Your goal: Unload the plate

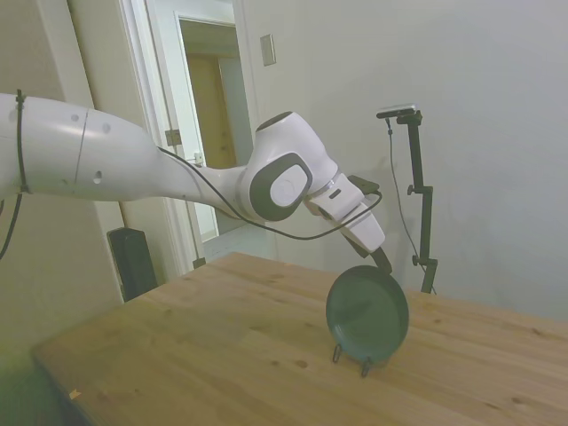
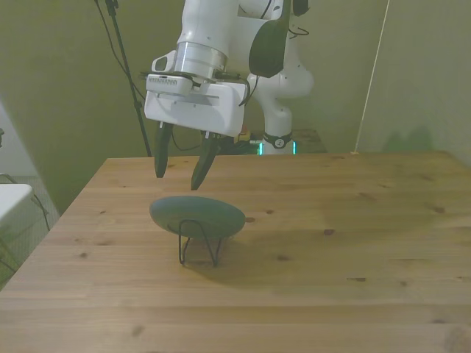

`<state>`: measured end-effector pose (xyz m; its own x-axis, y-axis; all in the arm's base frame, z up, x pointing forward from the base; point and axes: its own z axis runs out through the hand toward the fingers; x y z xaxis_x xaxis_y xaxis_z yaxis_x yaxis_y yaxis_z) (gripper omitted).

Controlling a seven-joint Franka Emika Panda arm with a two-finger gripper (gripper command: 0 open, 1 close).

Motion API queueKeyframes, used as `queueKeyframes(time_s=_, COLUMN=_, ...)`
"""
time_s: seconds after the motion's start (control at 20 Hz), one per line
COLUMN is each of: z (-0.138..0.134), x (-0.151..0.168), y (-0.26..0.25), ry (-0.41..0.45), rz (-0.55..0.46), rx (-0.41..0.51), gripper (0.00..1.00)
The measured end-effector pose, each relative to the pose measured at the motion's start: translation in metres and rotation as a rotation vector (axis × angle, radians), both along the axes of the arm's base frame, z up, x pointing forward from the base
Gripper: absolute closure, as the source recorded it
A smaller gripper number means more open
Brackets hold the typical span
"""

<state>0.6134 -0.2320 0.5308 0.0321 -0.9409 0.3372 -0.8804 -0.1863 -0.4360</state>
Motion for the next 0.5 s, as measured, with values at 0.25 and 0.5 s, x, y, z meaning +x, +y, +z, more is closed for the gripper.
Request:
queueKeyframes(time_s=0.25, z=-0.005, x=0.013, y=0.016, ry=-0.024, rz=-0.016, rx=0.015, gripper=0.0)
queueKeyframes(time_s=0.5, z=-0.018, x=0.006, y=0.02, ry=-0.015, rz=-0.041, rx=0.071, gripper=0.0)
